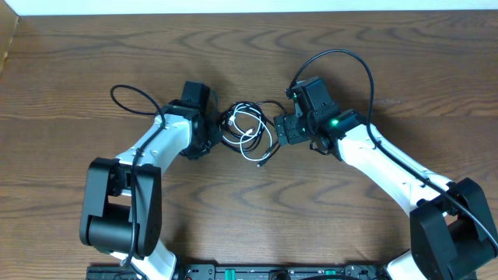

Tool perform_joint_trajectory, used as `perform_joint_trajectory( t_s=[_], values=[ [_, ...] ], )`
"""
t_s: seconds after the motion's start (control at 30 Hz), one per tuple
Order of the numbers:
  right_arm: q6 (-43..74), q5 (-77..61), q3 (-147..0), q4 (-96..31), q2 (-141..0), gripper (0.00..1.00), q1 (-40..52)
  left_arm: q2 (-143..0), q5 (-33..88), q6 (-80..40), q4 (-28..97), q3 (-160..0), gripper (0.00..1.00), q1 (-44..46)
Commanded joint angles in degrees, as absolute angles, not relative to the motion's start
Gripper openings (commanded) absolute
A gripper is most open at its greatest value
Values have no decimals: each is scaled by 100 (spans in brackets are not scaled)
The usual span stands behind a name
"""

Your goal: Untangle cables

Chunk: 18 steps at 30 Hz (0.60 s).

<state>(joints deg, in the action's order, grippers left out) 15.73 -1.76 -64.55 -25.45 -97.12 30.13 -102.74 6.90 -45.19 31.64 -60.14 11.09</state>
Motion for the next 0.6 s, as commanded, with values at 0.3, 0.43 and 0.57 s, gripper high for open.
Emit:
perform_joint_trajectory(
  t_s=[0.3, 0.43, 0.57],
  values=[
    [1577, -204, -6479, -2528, -9751, 92, 3009, -10370, 786, -4578, 2679, -5977, 49, 1452],
    [1579, -207, -6479, -2528, -9751, 92, 3011, -10560, 788, -4580, 2655, -5977, 49, 1555],
    [1577, -204, -6479, -2528, -9751, 92, 3009, -10879, 792, -4578, 2655, -5979, 47, 1682]
  ],
)
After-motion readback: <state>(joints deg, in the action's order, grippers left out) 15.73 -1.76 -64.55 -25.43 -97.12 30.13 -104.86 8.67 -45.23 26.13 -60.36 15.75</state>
